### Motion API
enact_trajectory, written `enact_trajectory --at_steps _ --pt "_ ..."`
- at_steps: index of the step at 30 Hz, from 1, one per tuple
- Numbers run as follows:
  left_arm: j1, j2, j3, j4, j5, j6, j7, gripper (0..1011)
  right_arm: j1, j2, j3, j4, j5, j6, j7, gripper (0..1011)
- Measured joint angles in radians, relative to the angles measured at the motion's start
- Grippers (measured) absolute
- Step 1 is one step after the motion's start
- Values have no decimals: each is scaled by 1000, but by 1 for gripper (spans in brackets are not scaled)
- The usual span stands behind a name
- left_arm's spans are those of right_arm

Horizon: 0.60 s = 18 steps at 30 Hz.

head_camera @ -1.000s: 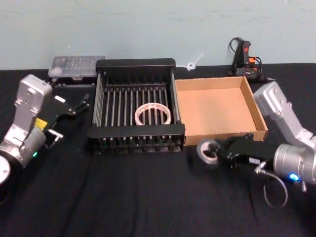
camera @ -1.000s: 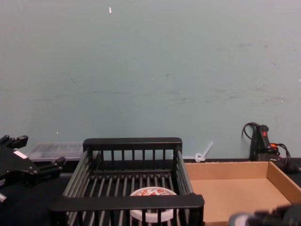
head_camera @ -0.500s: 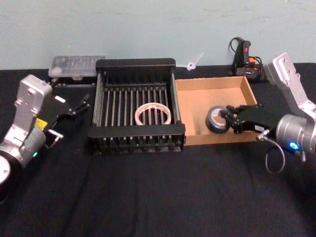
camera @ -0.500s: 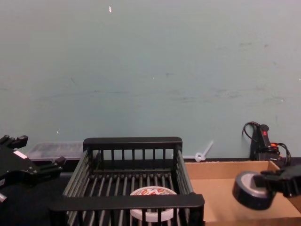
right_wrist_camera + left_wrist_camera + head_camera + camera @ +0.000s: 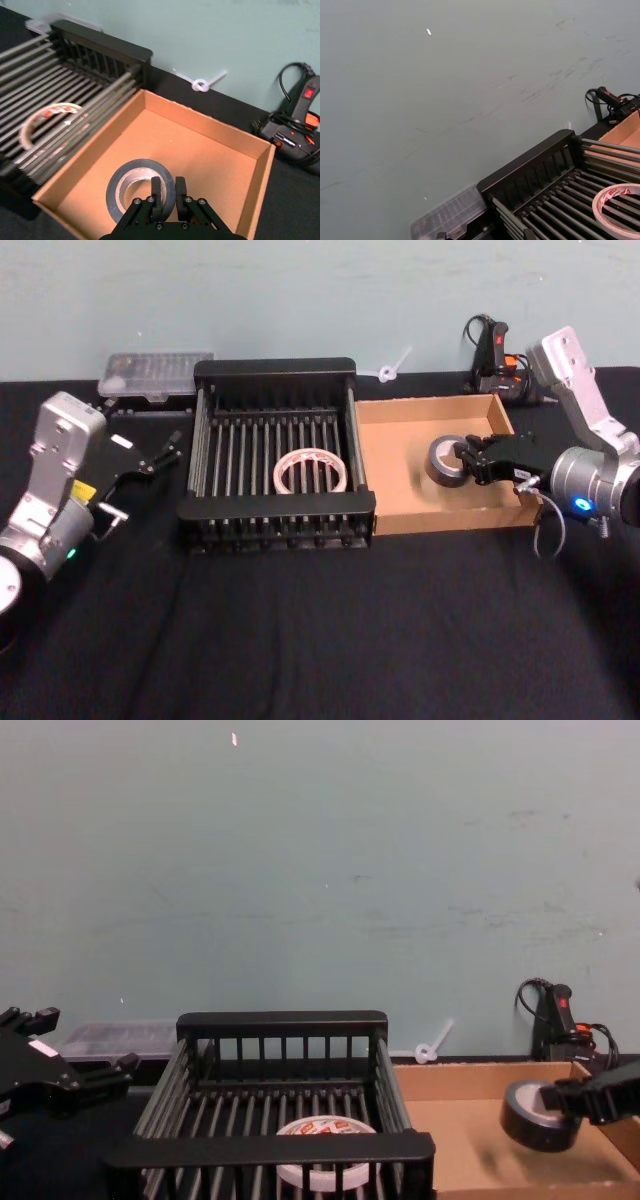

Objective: Pick up the white tape and place it into the black box , Pick up the silver tape and place it into the brown box.

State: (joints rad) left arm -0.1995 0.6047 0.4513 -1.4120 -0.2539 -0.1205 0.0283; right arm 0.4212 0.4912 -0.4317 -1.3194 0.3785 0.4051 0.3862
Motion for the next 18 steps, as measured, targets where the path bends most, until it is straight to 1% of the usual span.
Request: enact_trajectory --at_steps 3,8,11,18 --pt "0 0 0 0 0 0 0 1001 20 -17 -1 43 -13 -4 1 171" --pt "0 0 0 0 0 0 0 1001 37 -36 1 86 -30 -12 2 171" --pt "0 0 0 0 0 0 0 1001 40 -41 2 94 -36 -15 2 171" --pt "0 0 0 0 0 0 0 1001 39 -38 2 89 -35 -15 2 171"
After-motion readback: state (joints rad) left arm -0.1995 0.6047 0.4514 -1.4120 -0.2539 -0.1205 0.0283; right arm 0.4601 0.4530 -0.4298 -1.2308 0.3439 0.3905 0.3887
